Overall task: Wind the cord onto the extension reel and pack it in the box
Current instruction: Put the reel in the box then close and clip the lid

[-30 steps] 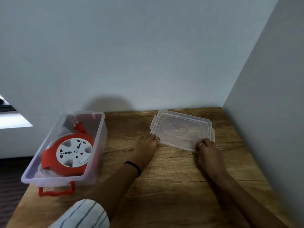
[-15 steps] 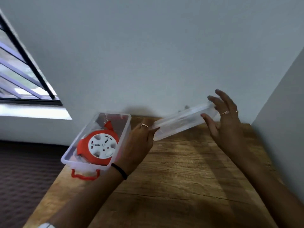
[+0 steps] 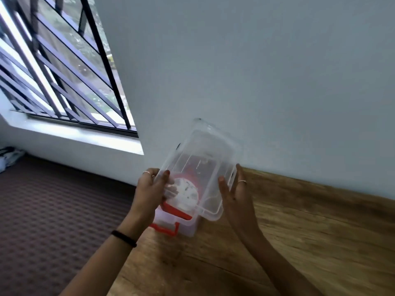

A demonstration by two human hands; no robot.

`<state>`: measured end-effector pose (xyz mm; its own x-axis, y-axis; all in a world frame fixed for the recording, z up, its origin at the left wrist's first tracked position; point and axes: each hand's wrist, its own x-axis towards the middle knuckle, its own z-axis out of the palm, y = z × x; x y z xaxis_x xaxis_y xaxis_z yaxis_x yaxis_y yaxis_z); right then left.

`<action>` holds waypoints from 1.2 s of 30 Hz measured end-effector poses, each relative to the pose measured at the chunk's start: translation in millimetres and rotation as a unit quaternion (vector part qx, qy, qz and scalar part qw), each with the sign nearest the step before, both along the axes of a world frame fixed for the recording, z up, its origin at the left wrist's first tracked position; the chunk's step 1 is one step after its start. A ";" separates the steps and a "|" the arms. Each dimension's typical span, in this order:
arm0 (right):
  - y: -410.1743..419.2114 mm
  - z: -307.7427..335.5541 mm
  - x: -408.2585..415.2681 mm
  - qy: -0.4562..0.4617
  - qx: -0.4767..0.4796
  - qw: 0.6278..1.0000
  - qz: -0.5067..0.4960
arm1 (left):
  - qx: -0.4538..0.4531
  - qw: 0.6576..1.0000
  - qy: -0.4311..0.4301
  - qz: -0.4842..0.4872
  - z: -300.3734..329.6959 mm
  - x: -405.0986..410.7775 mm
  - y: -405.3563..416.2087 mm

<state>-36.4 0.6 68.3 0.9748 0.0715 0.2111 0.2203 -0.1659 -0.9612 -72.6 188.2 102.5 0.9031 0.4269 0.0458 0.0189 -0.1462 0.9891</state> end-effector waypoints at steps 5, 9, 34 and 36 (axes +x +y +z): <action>51.2 -20.8 -9.7 0.045 -0.009 0.998 -0.032 | 0.112 0.993 0.014 0.037 -19.6 -8.9 34.8; 75.5 -25.7 -14.8 0.065 -0.033 0.996 -0.051 | 0.245 0.968 0.019 0.057 -26.5 -10.1 53.0; 93.9 -17.6 17.3 0.072 -0.339 0.931 -0.109 | 0.037 0.969 0.160 -0.183 -38.7 46.0 100.0; 94.5 -10.5 45.8 0.074 -0.413 0.903 -0.090 | 0.117 0.964 0.136 -0.196 -30.0 71.5 96.4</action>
